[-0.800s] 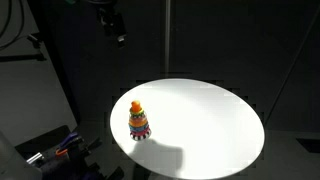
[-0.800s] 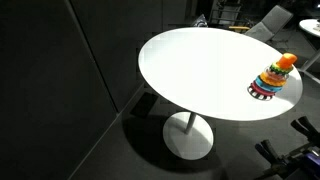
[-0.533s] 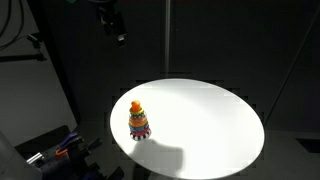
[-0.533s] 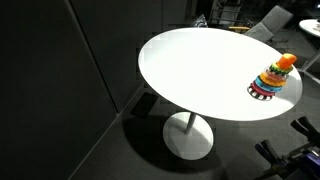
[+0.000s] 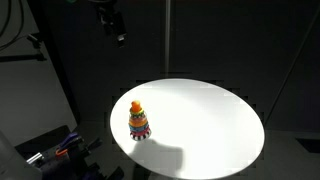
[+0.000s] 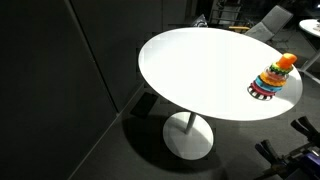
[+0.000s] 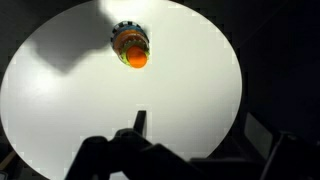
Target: Remove the light green ring from the rings stacking stand and put it on the table
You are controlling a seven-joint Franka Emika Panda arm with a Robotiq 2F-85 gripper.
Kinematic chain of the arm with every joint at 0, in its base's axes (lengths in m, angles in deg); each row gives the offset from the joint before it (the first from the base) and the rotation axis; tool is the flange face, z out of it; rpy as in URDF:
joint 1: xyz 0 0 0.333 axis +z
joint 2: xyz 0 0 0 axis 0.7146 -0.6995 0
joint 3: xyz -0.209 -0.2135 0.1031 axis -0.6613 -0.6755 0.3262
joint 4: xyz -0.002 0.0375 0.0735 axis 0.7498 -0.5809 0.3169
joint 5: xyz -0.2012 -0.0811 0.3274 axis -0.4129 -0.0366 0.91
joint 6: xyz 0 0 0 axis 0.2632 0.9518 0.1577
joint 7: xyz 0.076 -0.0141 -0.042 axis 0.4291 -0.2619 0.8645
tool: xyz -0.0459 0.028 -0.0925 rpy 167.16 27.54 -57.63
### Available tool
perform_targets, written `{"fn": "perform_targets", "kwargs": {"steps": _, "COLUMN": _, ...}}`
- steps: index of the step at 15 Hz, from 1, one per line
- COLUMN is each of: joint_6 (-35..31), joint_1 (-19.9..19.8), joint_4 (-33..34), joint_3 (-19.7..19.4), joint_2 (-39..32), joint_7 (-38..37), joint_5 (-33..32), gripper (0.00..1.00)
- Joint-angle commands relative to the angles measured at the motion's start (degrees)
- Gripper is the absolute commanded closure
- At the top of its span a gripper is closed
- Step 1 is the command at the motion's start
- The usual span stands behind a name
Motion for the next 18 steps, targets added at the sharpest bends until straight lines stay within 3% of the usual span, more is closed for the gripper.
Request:
{"fn": "perform_targets", "kwargs": {"steps": 1, "joint_6": 0.22, "joint_1": -1.24, "joint_4": 0.14, "joint_3": 0.92, "joint_2": -0.20, "joint_7": 0.62, "joint_5": 0.69, "gripper": 0.00}}
{"fn": "perform_targets", "kwargs": {"steps": 18, "joint_6": -3.47, "joint_1": -2.11, "joint_4": 4.29, "joint_3": 5.30, "joint_2": -19.49, "joint_7": -0.42, "joint_5": -7.18, "gripper": 0.00}}
